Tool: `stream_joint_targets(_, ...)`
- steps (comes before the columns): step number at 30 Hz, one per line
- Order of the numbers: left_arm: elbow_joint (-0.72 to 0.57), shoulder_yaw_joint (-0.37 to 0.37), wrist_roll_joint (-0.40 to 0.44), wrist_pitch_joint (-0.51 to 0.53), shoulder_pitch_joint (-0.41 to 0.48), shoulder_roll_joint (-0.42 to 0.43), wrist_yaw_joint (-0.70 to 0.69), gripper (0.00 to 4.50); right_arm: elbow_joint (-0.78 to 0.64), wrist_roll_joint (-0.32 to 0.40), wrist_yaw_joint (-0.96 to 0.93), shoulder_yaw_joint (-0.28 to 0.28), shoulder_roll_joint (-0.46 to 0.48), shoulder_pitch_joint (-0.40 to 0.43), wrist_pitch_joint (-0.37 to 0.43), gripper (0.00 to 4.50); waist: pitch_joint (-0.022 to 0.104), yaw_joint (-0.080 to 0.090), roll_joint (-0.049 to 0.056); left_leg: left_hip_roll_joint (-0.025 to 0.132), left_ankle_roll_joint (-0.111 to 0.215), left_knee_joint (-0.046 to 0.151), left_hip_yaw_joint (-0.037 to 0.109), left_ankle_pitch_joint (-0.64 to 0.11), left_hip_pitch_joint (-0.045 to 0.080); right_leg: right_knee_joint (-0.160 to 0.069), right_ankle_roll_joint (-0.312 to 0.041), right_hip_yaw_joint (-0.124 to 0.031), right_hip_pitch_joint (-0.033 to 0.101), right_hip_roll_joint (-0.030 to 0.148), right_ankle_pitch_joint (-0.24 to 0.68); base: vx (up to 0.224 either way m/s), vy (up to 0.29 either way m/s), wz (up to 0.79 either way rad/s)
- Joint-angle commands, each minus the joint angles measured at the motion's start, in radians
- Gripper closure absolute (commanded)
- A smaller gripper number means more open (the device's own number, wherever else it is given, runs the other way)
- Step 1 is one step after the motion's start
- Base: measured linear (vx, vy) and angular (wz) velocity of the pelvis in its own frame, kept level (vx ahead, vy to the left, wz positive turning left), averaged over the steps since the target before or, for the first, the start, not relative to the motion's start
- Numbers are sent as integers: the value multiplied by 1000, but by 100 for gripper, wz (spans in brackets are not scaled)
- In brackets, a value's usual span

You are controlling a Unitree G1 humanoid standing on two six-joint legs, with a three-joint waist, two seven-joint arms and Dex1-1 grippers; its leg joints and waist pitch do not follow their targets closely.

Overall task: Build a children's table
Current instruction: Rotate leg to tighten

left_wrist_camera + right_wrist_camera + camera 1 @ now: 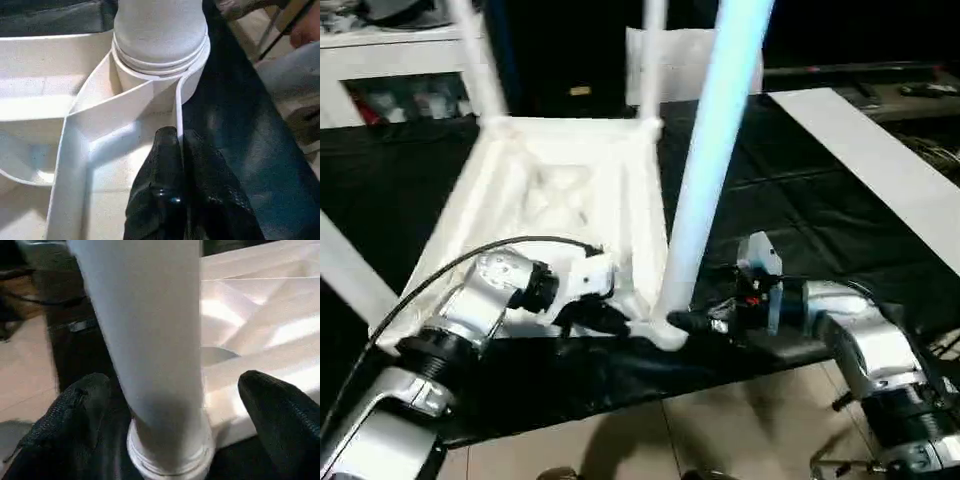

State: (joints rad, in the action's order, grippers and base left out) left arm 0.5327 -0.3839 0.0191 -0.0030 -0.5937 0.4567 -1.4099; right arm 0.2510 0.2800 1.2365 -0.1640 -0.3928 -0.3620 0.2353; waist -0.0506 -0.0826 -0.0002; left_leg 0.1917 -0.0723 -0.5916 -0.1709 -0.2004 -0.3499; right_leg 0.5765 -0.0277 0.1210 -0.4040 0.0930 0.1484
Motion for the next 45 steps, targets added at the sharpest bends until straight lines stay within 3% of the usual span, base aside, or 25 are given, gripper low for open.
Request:
stream_joint_targets(1,-7,-56,15,-36,-21,-9,-71,450,6,15,41,-7,-13,-24,5,36,65,6,-3,44,60,71,4,-195,4,-65,-174,-61,58,66,335,0,0,0)
stream_joint_targets(3,14,-69,29,-68,-40,-6,-105,450,16,37,112,-26,-25,-41,25,39,66,-1,-4,46,58,71,4,-191,4,-66,-167,-61,57,66,347,0,0,0)
stream_joint_targets(5,20,-70,29,-73,-46,-9,-114,450,12,42,143,-42,-34,-46,43,74,65,-5,-2,47,55,72,4,-195,6,-66,-165,-61,55,66,356,0,0,0)
stream_joint_targets(11,47,-82,32,-88,-61,-23,-118,450,9,59,193,-67,-40,-67,94,120,67,-7,-5,47,49,70,5,-182,4,-63,-172,-61,58,66,332,0,0,0)
stream_joint_targets(20,78,-85,39,-113,-68,-27,-123,450,30,58,212,-73,-40,-82,95,183,68,-10,-6,47,46,70,5,-174,3,-63,-162,-60,58,66,344,0,0,0)
stream_joint_targets(24,90,-85,45,-117,-73,-28,-118,450,29,61,214,-74,-34,-83,104,230,68,-12,-6,46,44,69,5,-177,3,-66,-156,-59,58,67,362,0,0,0)
stream_joint_targets(30,102,-74,62,-103,-74,-21,-73,450,-1,72,204,-79,-22,-61,118,241,68,-13,-5,45,45,69,4,-173,3,-65,-156,-59,58,66,357,0,0,0)
stream_joint_targets(33,99,-36,60,-30,-68,-26,10,450,-25,75,134,-63,14,-38,119,241,64,-12,-5,45,37,71,4,-194,6,-71,-143,-58,55,67,400,0,0,0)
stream_joint_targets(36,98,-24,57,-10,-67,-30,32,450,-28,73,111,-57,25,-33,116,244,61,-10,-7,40,26,70,6,-230,13,-90,-101,-53,51,70,516,0,0,0)
stream_joint_targets(39,61,34,31,85,-48,-44,125,450,-33,27,-39,-45,87,-15,90,245,56,-1,-10,39,19,72,9,-250,13,-94,-88,-50,45,69,551,0,0,0)
stream_joint_targets(40,56,38,29,93,-46,-46,133,450,-33,24,-50,-43,92,-14,90,246,55,6,-9,35,13,72,12,-262,9,-99,-69,-44,48,69,590,0,0,0)
stream_joint_targets(41,15,72,18,162,-27,-63,203,450,-26,-2,-152,-32,137,-11,94,249,55,11,-10,36,6,72,13,-266,9,-98,-60,-44,48,70,604,0,0,0)
stream_joint_targets(43,-23,92,10,217,-10,-88,256,450,-18,-12,-224,-20,177,-13,101,250,51,25,-9,28,-2,68,17,-298,10,-113,-26,-30,44,68,674,0,0,0)
stream_joint_targets(44,-23,92,10,218,-10,-88,257,450,-18,-12,-225,-20,178,-13,101,251,50,44,-9,27,-1,66,22,-318,6,-119,-13,-24,46,68,688,0,0,0)
stream_joint_targets(45,-52,107,5,263,3,-119,309,450,-2,-25,-298,-8,219,-21,105,251,51,51,-7,27,1,65,22,-326,7,-121,-10,-24,45,68,687,0,0,0)
